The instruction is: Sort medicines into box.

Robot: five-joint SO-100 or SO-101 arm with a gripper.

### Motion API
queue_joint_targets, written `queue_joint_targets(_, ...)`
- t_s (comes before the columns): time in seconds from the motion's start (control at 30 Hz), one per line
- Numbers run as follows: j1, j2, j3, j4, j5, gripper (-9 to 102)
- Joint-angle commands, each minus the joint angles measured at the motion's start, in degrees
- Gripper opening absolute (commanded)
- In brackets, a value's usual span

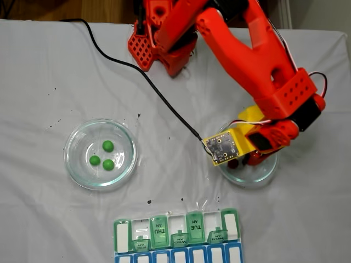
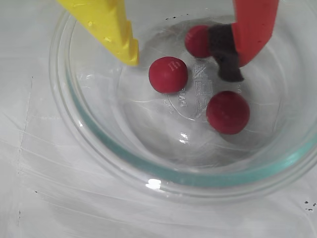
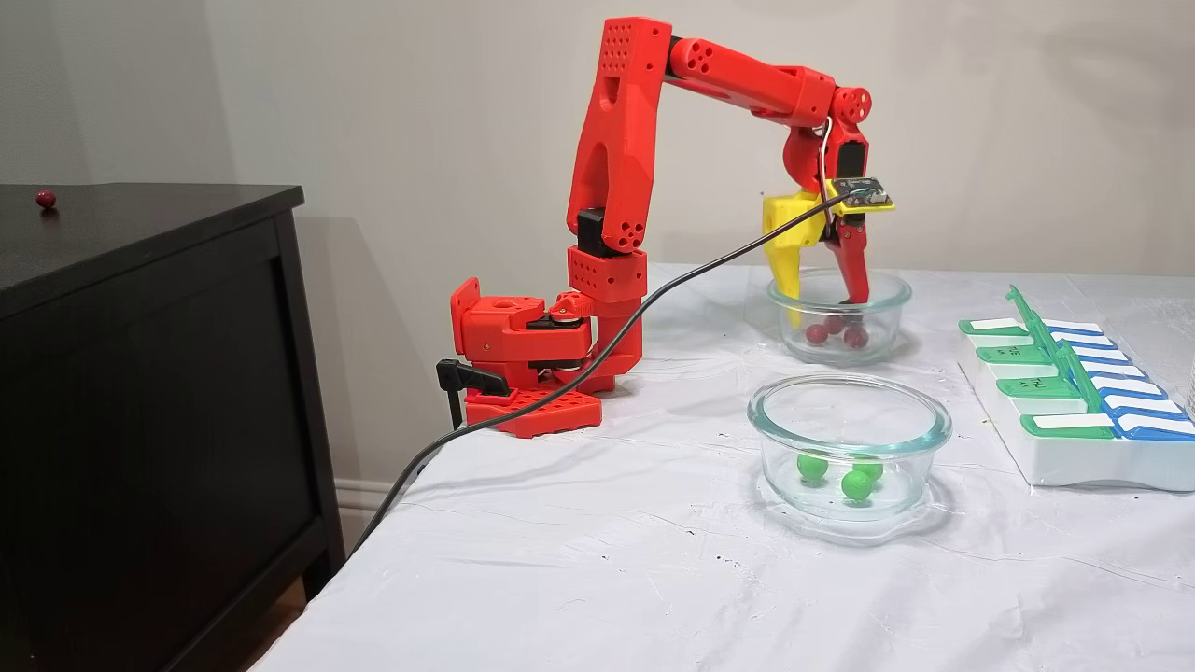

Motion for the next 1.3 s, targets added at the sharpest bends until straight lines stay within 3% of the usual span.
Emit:
queue_joint_targets(0.0, -1.8, 1.2, -3.4, -0.2, 0.9, 21)
queue_joint_targets(0.57, -4.1, 1.9, -5.0, 2.7, 3.6, 29)
queue_joint_targets(0.9, -5.1, 2.2, -9.3, 9.1, -4.1, 26)
queue_joint_targets(1.27, -5.3, 0.3, -5.3, 6.2, -12.8, 23)
